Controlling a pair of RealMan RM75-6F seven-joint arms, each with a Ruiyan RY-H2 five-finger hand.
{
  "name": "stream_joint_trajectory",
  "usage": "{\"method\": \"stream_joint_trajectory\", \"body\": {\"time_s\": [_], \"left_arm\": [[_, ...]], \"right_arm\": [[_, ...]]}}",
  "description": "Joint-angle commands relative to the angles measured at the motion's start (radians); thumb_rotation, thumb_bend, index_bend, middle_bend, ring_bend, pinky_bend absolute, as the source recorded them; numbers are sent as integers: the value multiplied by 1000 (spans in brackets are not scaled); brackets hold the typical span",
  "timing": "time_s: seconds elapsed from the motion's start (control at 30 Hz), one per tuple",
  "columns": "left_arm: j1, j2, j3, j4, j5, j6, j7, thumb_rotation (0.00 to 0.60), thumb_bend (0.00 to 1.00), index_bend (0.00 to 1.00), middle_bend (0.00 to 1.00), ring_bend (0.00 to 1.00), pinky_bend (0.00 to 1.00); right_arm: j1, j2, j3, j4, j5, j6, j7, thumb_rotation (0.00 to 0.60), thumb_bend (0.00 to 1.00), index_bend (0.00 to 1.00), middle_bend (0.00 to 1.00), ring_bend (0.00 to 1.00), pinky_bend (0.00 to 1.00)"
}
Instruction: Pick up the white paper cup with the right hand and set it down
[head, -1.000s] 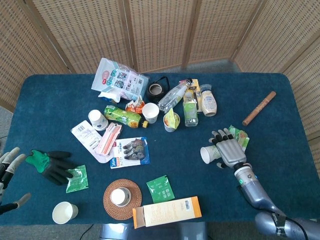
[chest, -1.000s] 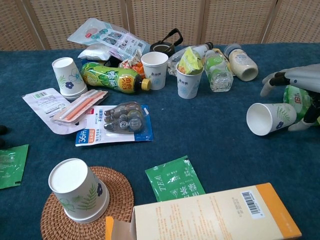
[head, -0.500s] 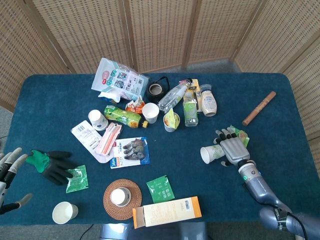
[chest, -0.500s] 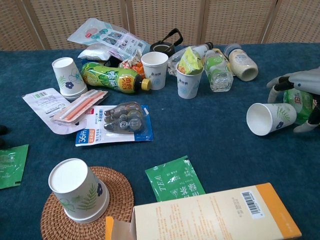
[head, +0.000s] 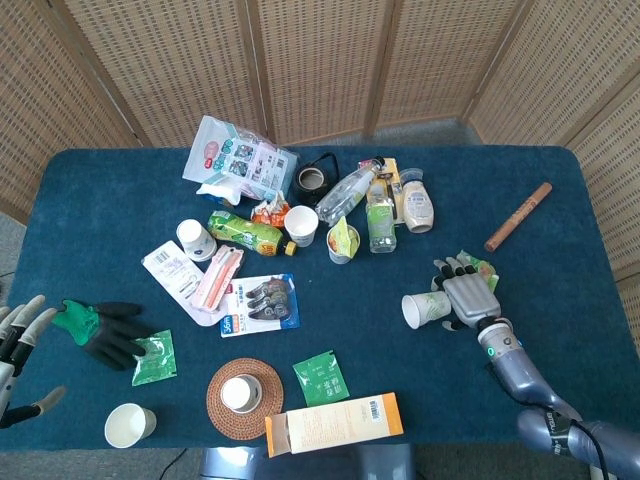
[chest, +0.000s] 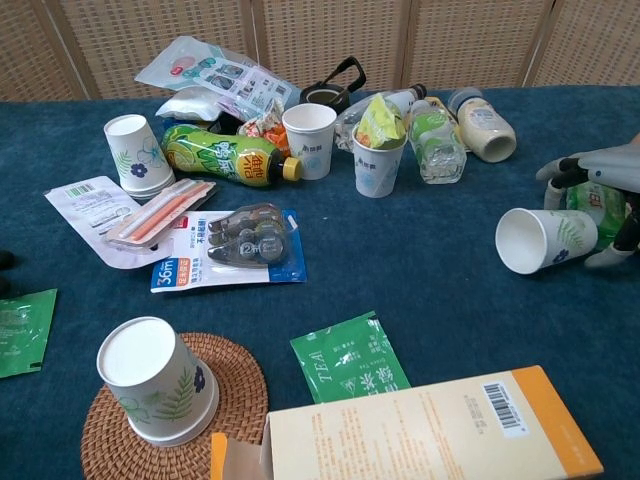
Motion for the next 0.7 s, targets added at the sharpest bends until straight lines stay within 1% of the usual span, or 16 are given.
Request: {"method": "stream_joint_trajectory", "body": {"time_s": [0.03, 0.2, 0.43, 0.53, 0.7], "left_arm": [[0, -1, 0, 0, 0, -1, 2, 600, 218, 0, 0, 0, 0], [0, -2, 0, 0, 0, -1, 3, 600, 218, 0, 0, 0, 0], [1, -1, 1, 0, 1, 2, 1, 600, 217, 0, 0, 0, 0], [1, -1, 1, 1, 2, 3, -1, 600, 218, 0, 0, 0, 0], [3, -1, 3, 2, 8, 7, -1, 600, 218, 0, 0, 0, 0]], "right_arm": [[0, -4, -1, 7, 0, -3, 9, 600, 234, 385, 0, 0, 0], [-4, -5, -3, 9, -5, -1, 26, 600, 287, 411, 0, 0, 0], [-13, 2, -4, -1, -23, 29, 27, 600, 298, 426, 0, 0, 0], [-23, 5, -4, -15, -42, 74, 0, 600, 313, 426, 0, 0, 0], [-46, -1, -9, -35, -93, 198, -109, 600, 325, 427, 0, 0, 0]]}}
